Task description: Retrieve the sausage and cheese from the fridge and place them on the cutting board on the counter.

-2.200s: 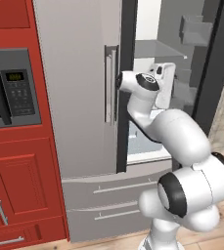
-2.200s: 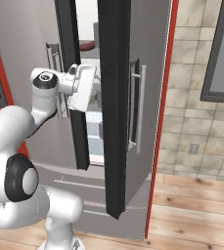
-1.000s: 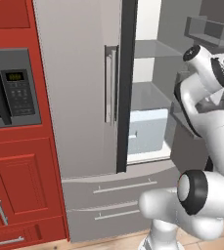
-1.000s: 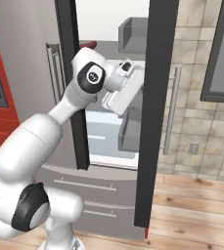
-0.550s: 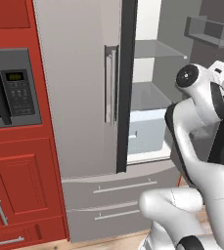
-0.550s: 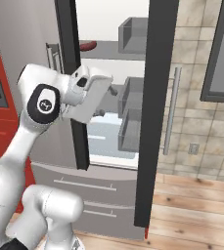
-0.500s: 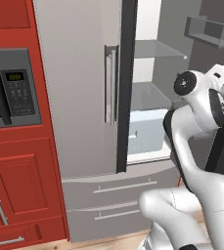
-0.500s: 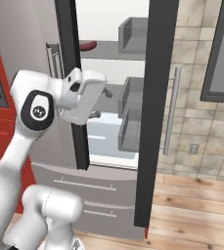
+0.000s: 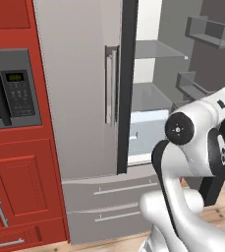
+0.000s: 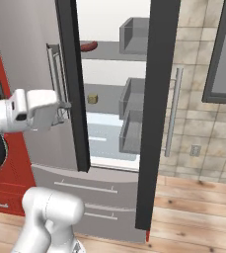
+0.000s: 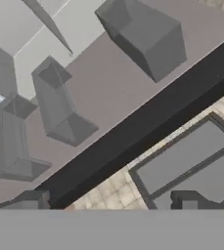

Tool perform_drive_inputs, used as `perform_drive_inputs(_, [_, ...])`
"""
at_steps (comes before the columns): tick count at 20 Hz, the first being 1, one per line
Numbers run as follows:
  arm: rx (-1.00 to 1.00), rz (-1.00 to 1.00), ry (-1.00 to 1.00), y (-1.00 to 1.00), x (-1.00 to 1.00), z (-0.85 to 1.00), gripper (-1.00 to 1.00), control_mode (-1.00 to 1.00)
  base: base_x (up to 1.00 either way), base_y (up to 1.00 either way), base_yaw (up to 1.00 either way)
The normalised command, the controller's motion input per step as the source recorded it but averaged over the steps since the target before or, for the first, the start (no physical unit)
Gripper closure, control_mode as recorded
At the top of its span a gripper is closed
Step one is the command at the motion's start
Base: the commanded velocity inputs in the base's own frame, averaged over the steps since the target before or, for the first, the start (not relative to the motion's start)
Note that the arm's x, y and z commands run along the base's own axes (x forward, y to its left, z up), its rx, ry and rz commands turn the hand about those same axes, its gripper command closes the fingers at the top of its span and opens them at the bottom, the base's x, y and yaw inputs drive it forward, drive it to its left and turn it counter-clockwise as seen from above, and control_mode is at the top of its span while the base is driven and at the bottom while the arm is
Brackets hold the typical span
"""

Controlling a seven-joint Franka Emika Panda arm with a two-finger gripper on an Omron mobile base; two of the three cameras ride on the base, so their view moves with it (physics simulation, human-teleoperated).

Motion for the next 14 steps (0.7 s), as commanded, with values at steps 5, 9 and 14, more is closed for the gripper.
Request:
perform_drive_inputs(5, [0.55, 0.00, -0.03, 0.52, -0.39, 0.10, -1.00, -1.00, 0.00, 0.00, 0.00])
perform_drive_inputs(9, [0.55, 0.00, -0.05, 0.54, -0.31, 0.00, -1.00, -1.00, 0.00, 0.00, 0.00])
perform_drive_inputs(14, [0.51, 0.06, -0.19, 0.33, 0.03, 0.00, -1.00, -1.00, 0.00, 0.00, 0.00])
